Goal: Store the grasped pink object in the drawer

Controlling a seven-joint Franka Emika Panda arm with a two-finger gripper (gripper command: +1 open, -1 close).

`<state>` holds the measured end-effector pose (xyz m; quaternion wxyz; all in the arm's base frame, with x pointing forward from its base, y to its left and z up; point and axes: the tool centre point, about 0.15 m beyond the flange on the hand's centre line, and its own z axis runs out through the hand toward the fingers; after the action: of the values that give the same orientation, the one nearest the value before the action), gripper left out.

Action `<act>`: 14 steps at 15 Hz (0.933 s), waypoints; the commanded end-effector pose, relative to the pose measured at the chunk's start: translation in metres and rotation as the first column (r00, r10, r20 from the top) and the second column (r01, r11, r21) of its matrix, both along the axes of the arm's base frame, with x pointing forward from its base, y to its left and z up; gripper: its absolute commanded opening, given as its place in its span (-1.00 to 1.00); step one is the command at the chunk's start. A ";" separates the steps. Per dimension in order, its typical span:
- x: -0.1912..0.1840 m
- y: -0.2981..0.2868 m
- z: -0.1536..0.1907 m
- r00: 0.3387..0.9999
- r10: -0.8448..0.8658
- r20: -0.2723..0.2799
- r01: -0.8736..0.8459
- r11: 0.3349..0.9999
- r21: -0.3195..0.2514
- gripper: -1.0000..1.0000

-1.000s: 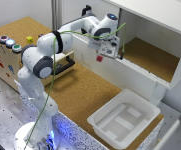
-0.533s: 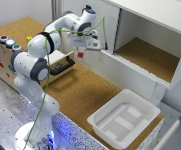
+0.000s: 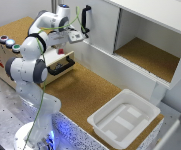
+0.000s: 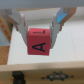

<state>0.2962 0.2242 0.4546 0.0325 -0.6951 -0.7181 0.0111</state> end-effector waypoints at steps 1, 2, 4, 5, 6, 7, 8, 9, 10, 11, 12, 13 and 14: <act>-0.034 0.042 -0.035 0.980 0.193 0.037 -0.195 0.979 0.059 -1.00; -0.034 0.050 -0.041 0.978 0.203 0.041 -0.206 0.976 0.068 -1.00; -0.034 0.066 -0.055 0.978 0.190 0.088 -0.197 0.977 0.083 -1.00; -0.028 0.079 -0.066 0.982 0.151 0.116 -0.163 0.982 0.099 -1.00; -0.021 0.087 -0.072 0.986 0.115 0.124 -0.130 0.985 0.113 -1.00; -0.015 0.093 -0.076 0.987 0.102 0.121 -0.116 0.986 0.116 -1.00; -0.007 0.099 -0.079 0.989 0.089 0.115 -0.103 0.988 0.118 -1.00; 0.000 0.104 -0.082 0.990 0.075 0.116 -0.089 0.989 0.121 -1.00; 0.007 0.109 -0.084 0.992 0.043 0.118 -0.059 0.990 0.129 -1.00; 0.014 0.113 -0.088 0.995 0.026 0.095 -0.038 0.991 0.125 -1.00; 0.024 0.119 -0.095 0.997 0.000 0.079 -0.009 0.994 0.113 -1.00; 0.030 0.122 -0.101 0.998 -0.021 0.060 0.014 0.994 0.104 -1.00; 0.036 0.123 -0.106 0.996 -0.060 0.063 0.053 0.993 0.107 -1.00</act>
<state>0.2973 0.3181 0.3807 0.0275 -0.6767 -0.7324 -0.0707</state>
